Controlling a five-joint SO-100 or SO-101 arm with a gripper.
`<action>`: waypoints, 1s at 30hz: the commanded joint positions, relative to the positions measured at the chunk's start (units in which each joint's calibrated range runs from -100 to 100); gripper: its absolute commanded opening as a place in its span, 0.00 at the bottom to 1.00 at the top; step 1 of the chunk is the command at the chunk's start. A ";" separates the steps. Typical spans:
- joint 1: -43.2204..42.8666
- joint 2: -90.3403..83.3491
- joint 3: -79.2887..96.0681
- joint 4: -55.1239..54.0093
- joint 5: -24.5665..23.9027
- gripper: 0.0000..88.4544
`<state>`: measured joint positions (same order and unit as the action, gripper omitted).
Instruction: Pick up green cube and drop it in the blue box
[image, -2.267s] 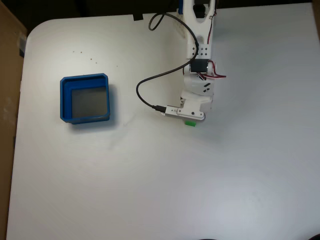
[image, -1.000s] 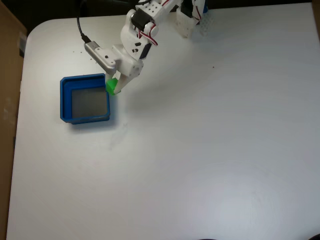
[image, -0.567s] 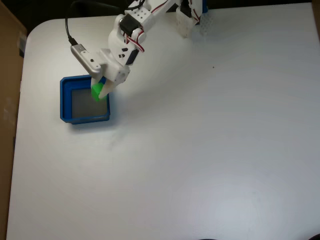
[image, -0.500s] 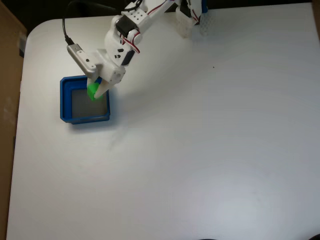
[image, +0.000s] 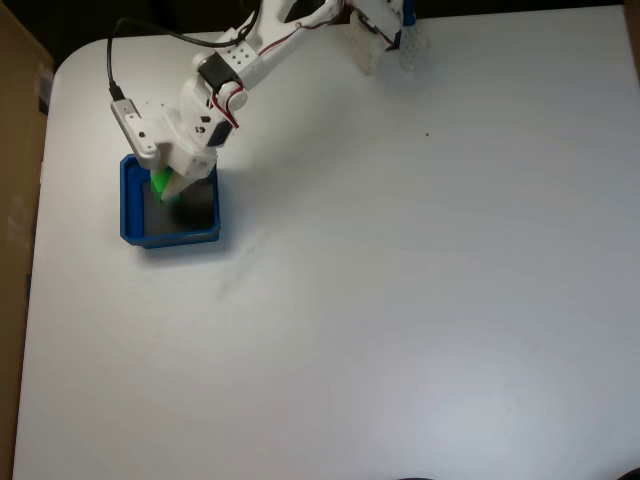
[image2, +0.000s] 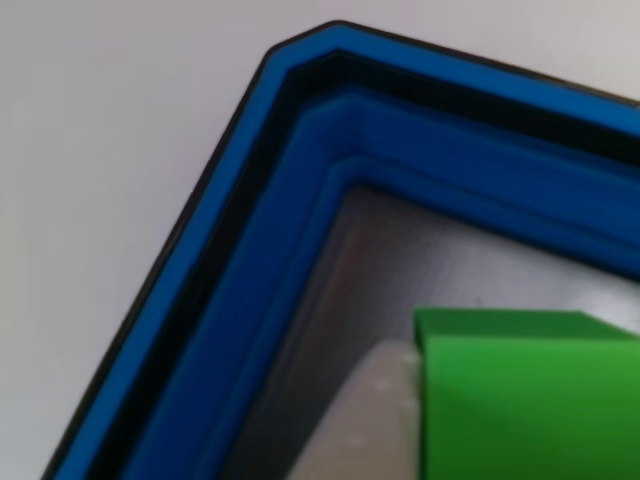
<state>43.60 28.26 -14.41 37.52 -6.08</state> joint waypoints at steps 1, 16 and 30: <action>0.55 -0.13 -4.83 -1.46 0.24 0.06; 0.62 -0.38 -4.65 -1.22 -0.10 0.07; 0.55 -0.22 -4.56 -1.22 -0.10 0.19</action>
<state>43.60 29.01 -14.95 37.52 -6.13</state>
